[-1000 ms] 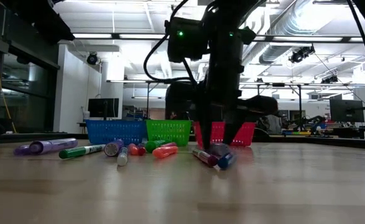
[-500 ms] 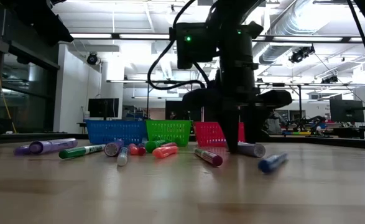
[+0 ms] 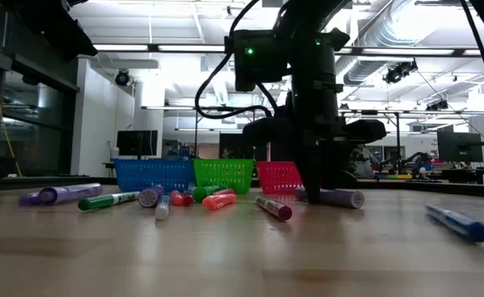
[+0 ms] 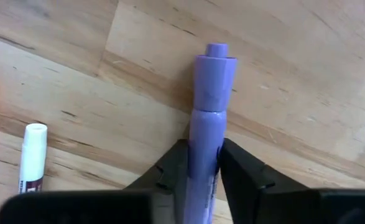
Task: Pick & Place Markers
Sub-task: Put the right purple highlighter into the green bin
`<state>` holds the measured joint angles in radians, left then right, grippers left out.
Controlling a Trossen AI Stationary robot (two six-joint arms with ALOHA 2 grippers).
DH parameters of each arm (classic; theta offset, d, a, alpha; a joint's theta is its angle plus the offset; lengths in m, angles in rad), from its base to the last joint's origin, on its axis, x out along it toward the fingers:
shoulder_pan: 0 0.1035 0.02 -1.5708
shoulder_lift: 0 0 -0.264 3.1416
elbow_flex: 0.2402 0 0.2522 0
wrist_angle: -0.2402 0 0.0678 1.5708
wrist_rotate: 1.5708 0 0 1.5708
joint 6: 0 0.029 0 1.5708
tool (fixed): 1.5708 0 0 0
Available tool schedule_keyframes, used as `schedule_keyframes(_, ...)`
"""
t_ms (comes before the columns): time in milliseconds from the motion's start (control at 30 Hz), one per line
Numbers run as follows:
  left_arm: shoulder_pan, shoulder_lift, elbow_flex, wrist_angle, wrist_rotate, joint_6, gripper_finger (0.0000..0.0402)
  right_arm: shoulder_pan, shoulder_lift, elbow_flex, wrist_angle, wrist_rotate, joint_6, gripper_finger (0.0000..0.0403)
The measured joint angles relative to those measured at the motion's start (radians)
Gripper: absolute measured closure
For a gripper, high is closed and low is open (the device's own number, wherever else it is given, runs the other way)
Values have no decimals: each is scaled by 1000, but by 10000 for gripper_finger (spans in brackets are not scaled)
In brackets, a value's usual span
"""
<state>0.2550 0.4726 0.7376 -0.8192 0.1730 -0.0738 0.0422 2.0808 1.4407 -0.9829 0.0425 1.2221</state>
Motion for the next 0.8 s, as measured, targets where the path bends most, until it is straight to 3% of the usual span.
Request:
schedule_keyframes(233, 0, 0, 0, 0, -8, -1, 291, -8, 0, -2, 79, 35, -11, 352)
schedule_keyframes(633, 0, 0, 0, -1, -9, -9, 291, 29, -10, 57, 215, 309, 8, 352)
schedule_keyframes(800, 0, 0, 0, -2, -10, -9, 291, 16, -11, 102, 271, 346, -1, 352)
